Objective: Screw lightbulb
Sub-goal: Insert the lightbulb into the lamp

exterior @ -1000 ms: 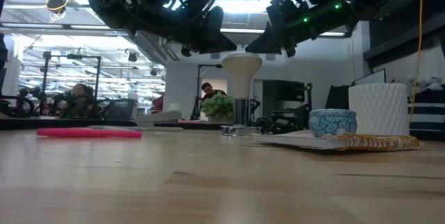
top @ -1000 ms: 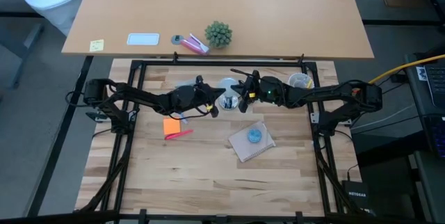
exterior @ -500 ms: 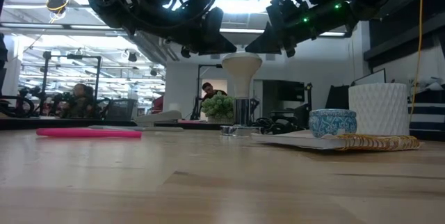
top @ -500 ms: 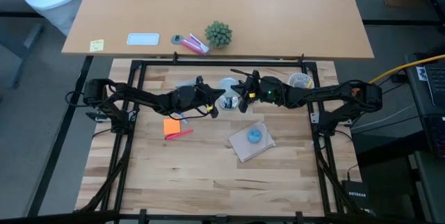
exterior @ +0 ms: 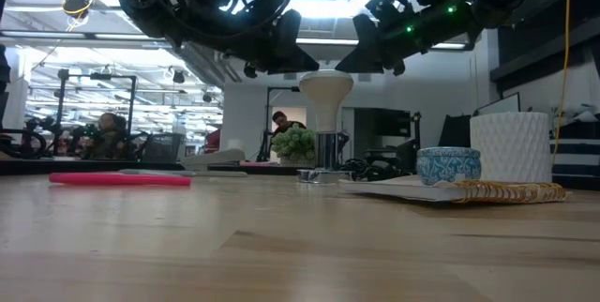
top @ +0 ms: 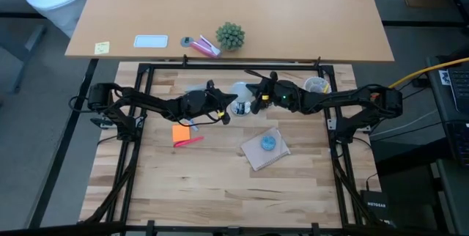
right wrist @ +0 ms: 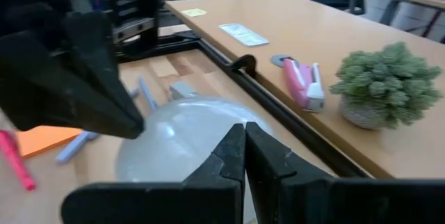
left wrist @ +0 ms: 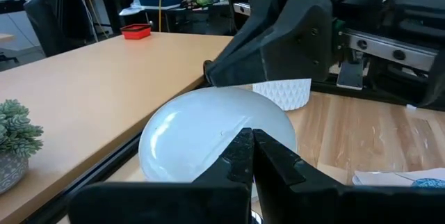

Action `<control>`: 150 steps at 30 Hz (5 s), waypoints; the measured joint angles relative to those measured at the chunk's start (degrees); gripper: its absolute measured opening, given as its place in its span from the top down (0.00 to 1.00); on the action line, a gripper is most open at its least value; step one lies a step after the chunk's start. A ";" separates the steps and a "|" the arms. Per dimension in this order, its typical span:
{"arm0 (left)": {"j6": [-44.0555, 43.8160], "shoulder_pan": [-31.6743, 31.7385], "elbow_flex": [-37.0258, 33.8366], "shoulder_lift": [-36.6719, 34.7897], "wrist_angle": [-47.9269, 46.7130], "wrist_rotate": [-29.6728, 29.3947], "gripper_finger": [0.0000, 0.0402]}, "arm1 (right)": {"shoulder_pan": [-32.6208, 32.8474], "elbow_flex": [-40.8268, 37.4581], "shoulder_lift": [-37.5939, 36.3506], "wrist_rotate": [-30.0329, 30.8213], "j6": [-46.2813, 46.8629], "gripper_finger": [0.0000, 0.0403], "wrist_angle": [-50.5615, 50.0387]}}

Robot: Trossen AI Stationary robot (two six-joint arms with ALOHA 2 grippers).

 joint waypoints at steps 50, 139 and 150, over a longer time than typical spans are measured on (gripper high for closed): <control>-1.52 -4.23 -0.02 -0.28 -1.82 -5.02 1.00 | -0.02 0.11 -0.13 1.25 -0.15 0.97 -3.52; 0.15 -3.45 -0.02 -0.17 0.53 -5.11 1.00 | 0.00 0.04 -0.07 -9.70 3.46 0.97 -2.74; -0.02 -2.49 -0.02 -0.17 -0.63 -5.11 1.00 | 0.00 0.04 -0.07 -9.72 3.45 0.97 -2.71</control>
